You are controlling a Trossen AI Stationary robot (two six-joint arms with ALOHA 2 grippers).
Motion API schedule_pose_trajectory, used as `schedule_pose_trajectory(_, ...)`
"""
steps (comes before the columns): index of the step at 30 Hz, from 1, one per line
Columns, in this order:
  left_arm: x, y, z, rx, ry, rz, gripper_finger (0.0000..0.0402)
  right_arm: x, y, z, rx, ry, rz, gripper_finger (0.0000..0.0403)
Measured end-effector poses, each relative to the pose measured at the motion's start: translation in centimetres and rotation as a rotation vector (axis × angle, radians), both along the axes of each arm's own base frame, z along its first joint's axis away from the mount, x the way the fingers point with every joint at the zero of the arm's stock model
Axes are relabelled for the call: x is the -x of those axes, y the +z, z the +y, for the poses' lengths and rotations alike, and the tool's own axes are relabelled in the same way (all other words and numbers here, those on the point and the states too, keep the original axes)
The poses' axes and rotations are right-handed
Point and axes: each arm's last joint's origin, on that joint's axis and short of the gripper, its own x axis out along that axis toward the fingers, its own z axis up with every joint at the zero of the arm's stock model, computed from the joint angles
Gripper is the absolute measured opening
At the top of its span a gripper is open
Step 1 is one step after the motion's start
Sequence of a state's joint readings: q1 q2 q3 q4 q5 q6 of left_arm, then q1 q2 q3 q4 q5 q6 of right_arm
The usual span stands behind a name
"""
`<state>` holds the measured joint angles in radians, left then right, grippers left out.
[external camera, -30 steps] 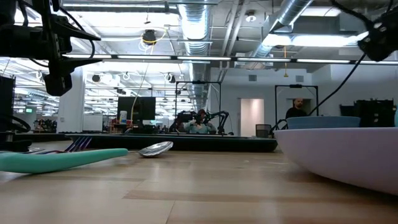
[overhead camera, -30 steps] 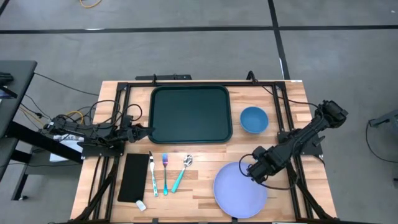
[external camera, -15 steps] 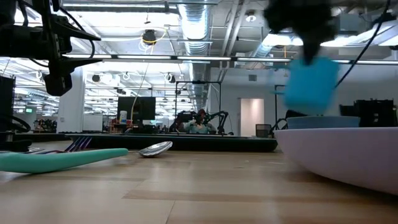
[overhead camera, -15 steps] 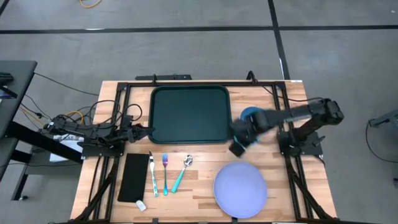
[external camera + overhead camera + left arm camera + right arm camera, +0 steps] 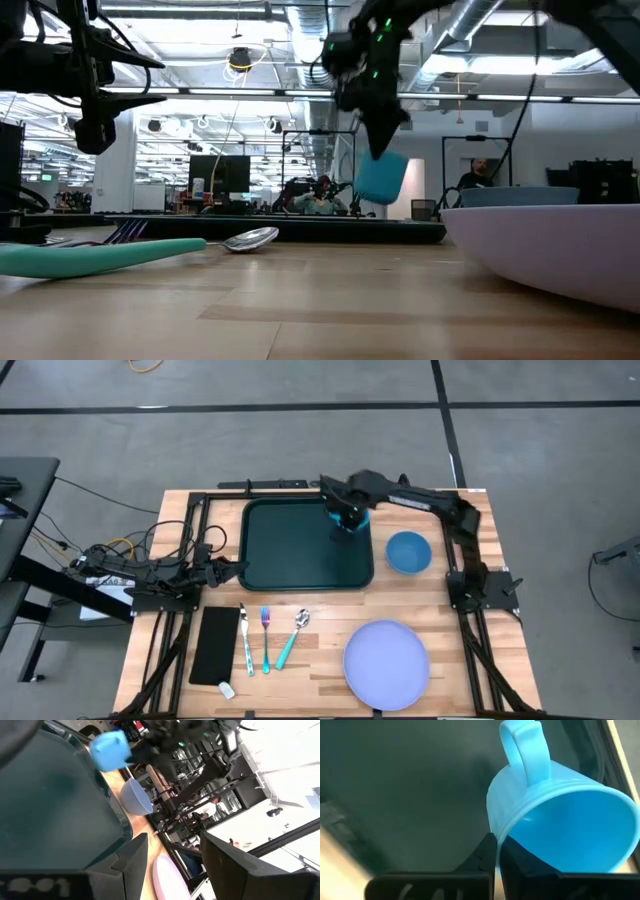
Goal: Set up tray
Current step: Put the blue mug on the top right of the black tray
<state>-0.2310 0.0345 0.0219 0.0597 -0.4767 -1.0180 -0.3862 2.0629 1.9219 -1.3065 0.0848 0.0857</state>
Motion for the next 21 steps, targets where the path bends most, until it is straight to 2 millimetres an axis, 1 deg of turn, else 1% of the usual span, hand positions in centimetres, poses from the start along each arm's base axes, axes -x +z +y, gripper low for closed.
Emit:
schedule_pose_trajectory(2, 0.0, 0.0, 0.0, 0.000, 0.000, 0.000, 0.0171, -0.5, -1.0, -1.4, -0.008, 0.002, 0.028, 0.0001)
schedule_pose_trajectory(4, 0.0, 0.0, 0.0, -0.001, 0.000, 0.000, 0.0171, -1.0, -1.9, -2.3, -0.020, 0.010, 0.059, 0.0001)
schedule_pose_trajectory(6, 0.0, 0.0, 0.0, -0.001, 0.002, 0.001, 0.0171, -1.2, -2.9, -3.0, -0.030, 0.022, 0.089, 0.0000)
schedule_pose_trajectory(9, 0.0, 0.0, 0.0, -0.001, 0.008, 0.001, 0.0171, -1.7, -3.9, -3.8, 0.000, 0.037, 0.123, 0.0000)
schedule_pose_trajectory(15, 0.0, 0.0, 0.0, -0.001, 0.009, 0.001, 0.0171, -1.7, -4.9, -5.2, 0.001, 0.030, 0.135, 0.0000)
schedule_pose_trajectory(18, 0.0, 0.0, 0.0, -0.001, 0.009, 0.001, 0.0171, -1.4, -4.9, -5.7, -0.001, 0.015, 0.135, 0.0001)
schedule_pose_trajectory(21, 0.0, 0.0, 0.0, -0.001, 0.010, 0.001, 0.0171, -1.2, -4.9, -6.2, 0.001, 0.004, 0.131, 0.0017)
